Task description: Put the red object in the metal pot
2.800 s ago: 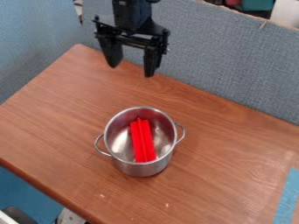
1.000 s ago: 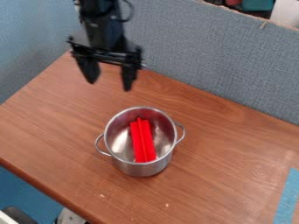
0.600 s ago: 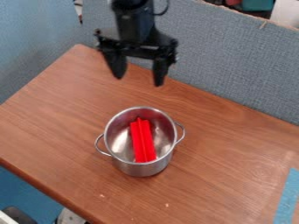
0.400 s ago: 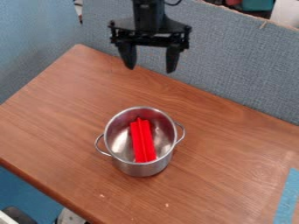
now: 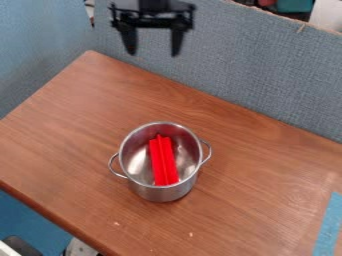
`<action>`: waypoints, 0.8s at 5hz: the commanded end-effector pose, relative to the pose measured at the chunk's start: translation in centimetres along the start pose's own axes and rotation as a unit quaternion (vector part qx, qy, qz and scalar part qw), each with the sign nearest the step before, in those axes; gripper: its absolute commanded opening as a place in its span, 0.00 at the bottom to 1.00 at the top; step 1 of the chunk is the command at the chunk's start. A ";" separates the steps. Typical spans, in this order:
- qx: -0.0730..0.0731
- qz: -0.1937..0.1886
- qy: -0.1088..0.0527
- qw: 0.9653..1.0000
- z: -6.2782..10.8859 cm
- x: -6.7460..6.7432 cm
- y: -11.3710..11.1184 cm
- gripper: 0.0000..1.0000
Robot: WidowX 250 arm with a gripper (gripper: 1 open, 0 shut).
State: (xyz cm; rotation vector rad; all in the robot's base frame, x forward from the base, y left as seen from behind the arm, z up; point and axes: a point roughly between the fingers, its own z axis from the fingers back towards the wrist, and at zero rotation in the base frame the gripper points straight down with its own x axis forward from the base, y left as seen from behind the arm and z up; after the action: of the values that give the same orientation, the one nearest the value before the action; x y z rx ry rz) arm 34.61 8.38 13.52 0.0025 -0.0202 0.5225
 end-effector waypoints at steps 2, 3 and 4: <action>0.006 -0.053 -0.001 0.999 0.3 -0.9 -2.3 1.00; 0.013 -0.062 0.008 0.998 -0.7 -0.6 -3.1 1.00; 0.014 -0.043 0.016 0.999 2.2 -4.0 -4.2 1.00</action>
State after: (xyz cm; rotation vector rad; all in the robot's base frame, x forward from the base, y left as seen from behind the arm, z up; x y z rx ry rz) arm 33.39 2.50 13.85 0.0228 0.0716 0.4259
